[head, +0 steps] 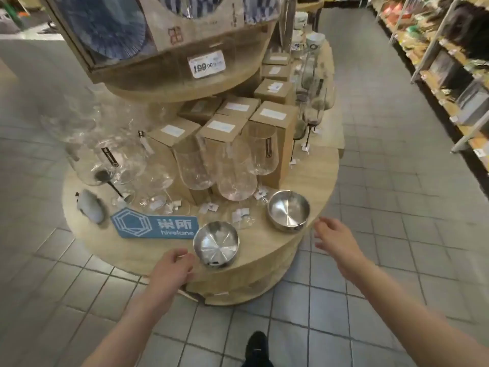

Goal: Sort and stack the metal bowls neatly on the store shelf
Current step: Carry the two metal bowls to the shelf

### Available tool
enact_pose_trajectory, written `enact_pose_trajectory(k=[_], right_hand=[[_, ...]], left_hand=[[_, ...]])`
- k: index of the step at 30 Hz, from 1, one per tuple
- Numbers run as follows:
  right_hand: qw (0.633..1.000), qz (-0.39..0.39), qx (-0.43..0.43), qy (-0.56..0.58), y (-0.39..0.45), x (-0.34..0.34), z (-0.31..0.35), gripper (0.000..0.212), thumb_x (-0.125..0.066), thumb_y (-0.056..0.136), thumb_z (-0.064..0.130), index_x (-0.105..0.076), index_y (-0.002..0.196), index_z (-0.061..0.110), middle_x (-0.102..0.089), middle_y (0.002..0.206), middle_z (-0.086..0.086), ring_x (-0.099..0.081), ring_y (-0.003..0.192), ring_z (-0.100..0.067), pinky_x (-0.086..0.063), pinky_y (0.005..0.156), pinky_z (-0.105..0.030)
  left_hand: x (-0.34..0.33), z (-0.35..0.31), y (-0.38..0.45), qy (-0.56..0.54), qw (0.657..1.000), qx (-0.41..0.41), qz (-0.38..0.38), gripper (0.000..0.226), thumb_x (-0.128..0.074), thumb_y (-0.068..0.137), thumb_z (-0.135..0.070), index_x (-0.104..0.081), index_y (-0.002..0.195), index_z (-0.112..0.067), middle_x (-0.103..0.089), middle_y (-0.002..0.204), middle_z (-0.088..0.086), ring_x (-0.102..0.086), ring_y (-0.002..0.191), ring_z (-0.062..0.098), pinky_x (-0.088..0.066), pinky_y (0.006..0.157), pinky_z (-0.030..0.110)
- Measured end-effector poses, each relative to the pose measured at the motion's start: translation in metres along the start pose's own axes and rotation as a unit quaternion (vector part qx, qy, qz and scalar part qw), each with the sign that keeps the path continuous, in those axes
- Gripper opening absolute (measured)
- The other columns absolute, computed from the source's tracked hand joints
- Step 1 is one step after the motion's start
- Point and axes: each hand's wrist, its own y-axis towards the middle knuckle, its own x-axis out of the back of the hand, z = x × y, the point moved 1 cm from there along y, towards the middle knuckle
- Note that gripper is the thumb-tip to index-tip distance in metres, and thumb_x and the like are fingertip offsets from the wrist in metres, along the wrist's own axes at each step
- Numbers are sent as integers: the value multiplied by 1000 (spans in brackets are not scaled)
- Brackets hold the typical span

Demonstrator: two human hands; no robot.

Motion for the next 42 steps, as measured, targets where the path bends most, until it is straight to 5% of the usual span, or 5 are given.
enact_pose_trajectory(k=[5,20,31,36,42], right_hand=[[998,-20,-50,-12,48,-14,2,54,-62,94,35,-50,142,12,-66,110,3,-66,90,-11,-57,88,-39],[991,27,-107,75,73,11,11,30,-51,88,-4,-68,111,6,-68,110,-21,-70,95,-35,-62,64,-36],[966,-108,-111,206,4,278,-55,26,-60,89,-3,-61,112,9,-68,106,-16,-71,90,-28,-61,63,-33],[939,-222,-115,235,-36,414,-96,22,-59,92,-2,-56,112,7,-66,95,-16,-67,79,-26,-62,63,-34],[906,-307,-109,269,-74,532,-136,30,-67,88,7,-61,117,5,-72,108,-19,-72,100,-30,-62,76,-39]], left_hand=[[-16,1,25,-7,999,37,21,20,-65,96,-23,-65,115,-17,-73,101,5,-73,89,21,-62,85,45],[-35,-32,24,29,991,119,58,33,-51,84,12,-63,111,-3,-68,109,22,-70,94,37,-62,63,39],[-234,-97,-69,41,984,76,155,26,-51,85,10,-55,110,3,-64,109,32,-69,82,37,-58,52,34],[-370,-150,-120,107,966,-9,237,40,-54,85,7,-56,124,0,-67,110,31,-67,93,44,-55,88,54],[-504,-201,-158,102,928,-30,357,26,-48,93,10,-61,105,-8,-69,98,21,-69,79,29,-64,70,39]])
